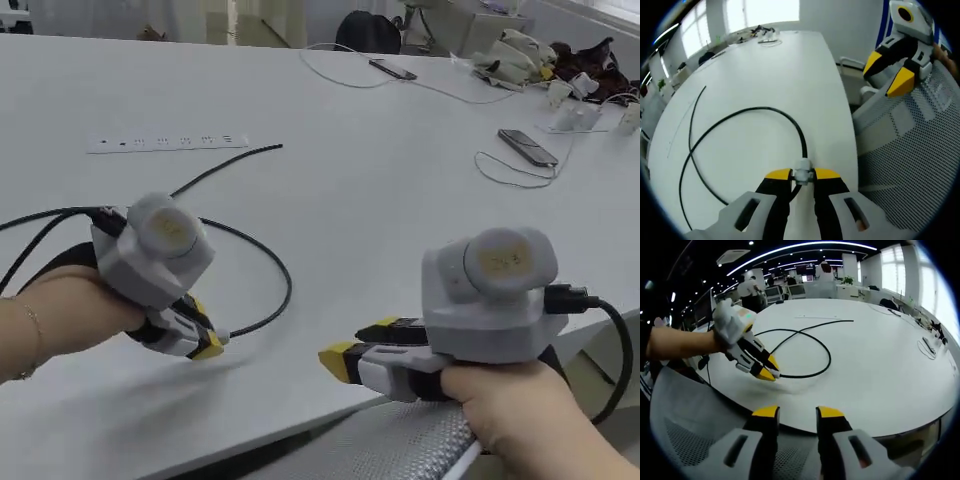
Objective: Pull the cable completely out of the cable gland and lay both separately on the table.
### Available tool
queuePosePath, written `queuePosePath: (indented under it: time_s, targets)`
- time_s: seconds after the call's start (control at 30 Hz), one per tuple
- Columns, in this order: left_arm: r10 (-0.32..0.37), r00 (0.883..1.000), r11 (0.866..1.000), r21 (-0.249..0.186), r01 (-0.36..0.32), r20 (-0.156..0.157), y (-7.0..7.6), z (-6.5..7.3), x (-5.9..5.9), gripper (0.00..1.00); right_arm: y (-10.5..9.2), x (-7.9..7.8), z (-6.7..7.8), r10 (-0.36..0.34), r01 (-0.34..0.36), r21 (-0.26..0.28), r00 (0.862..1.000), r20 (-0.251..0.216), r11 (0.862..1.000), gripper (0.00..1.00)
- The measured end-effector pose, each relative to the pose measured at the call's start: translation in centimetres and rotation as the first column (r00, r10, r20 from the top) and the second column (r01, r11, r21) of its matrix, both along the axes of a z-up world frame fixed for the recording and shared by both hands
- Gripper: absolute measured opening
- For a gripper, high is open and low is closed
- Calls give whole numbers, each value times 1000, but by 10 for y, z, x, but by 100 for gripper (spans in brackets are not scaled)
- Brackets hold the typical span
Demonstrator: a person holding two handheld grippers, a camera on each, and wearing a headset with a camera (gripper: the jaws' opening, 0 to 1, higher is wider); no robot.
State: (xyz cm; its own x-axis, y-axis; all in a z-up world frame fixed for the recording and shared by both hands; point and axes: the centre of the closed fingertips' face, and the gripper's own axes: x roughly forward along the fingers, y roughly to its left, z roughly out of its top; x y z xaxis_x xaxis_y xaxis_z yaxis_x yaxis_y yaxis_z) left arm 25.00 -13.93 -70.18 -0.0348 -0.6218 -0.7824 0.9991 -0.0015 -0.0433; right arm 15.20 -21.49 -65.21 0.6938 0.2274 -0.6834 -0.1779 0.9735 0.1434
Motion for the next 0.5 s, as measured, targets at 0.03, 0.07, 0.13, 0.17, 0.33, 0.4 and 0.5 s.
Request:
queuePosePath:
  time_s: [0.03,0.07,0.13,0.17,0.33,0.4,0.5]
  targets:
    - [9,1000,1000,-13,-9,-14,3,10,-3,17,0,0,0,1,-1,0,1000,-2,1000,31]
    - [7,1000,1000,-14,-8,-16,7,17,-5,17,1,-1,0,5,-5,2,1000,-5,1000,31]
    - [1,999,1000,-15,-1,-32,14,31,-14,17,2,2,5,14,-14,-2,999,37,1000,31]
    - [-5,999,1000,-19,4,-32,17,37,-17,17,3,5,10,13,-13,0,998,65,1000,30]
    - [-17,999,997,-78,15,-29,31,74,-45,16,19,-1,13,128,-130,42,991,38,991,32]
    - [-35,999,995,-92,35,3,36,86,-56,16,27,-2,23,214,-215,47,976,40,975,29]
    - [-58,996,992,-111,65,61,43,105,-70,16,45,0,45,347,-351,67,936,58,934,30]
